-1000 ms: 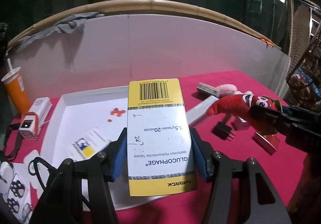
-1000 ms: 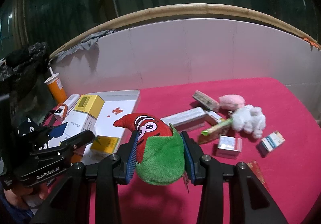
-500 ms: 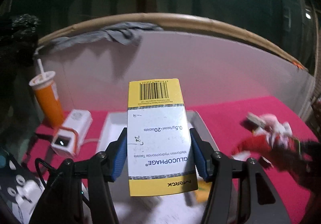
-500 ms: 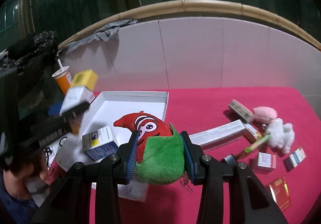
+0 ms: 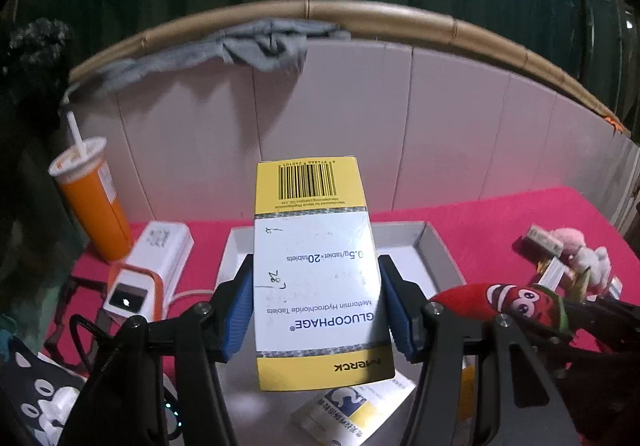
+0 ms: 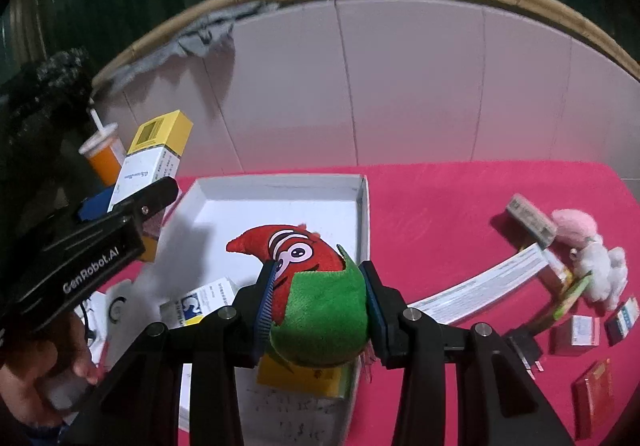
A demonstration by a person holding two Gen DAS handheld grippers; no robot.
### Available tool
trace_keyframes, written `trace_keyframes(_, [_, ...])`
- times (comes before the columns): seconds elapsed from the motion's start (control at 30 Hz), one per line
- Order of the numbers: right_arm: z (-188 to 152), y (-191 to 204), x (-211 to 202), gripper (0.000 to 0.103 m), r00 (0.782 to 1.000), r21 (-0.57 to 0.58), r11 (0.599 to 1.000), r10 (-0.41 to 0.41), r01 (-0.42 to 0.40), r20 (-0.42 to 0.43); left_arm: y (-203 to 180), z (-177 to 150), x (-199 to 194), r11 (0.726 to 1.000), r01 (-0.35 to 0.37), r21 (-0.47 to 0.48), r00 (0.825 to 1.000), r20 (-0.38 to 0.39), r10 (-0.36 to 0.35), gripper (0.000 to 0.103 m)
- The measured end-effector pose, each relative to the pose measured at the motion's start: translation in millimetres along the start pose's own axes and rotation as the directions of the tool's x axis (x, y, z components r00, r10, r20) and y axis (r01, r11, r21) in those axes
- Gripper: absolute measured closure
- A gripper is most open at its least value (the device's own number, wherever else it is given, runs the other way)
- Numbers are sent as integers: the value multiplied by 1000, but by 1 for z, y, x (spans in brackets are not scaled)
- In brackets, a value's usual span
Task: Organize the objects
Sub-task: 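Carry the plush toy and Glucophage box to the tray and release them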
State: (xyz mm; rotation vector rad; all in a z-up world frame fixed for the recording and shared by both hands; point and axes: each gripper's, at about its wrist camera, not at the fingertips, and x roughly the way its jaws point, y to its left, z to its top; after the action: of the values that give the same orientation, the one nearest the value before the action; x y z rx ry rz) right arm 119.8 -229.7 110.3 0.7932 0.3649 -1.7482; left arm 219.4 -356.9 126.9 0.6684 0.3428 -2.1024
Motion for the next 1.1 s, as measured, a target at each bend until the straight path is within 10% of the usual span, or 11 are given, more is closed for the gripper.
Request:
trace_keyframes(0.43, [-16, 4, 45, 52, 998, 23, 1000, -18, 19, -63, 4, -11, 18, 1000, -14, -4, 997, -74, 14, 45])
trace_keyframes(0.57, [-21, 7, 45, 30, 996, 16, 1000, 27, -26, -84, 2, -9, 14, 999, -4, -38, 998, -61, 1, 0])
trace_keyframes(1.1, [-39, -56, -34, 13, 996, 78, 995, -63, 59, 60, -56, -9, -18, 993, 108, 49, 994, -8, -108, 0])
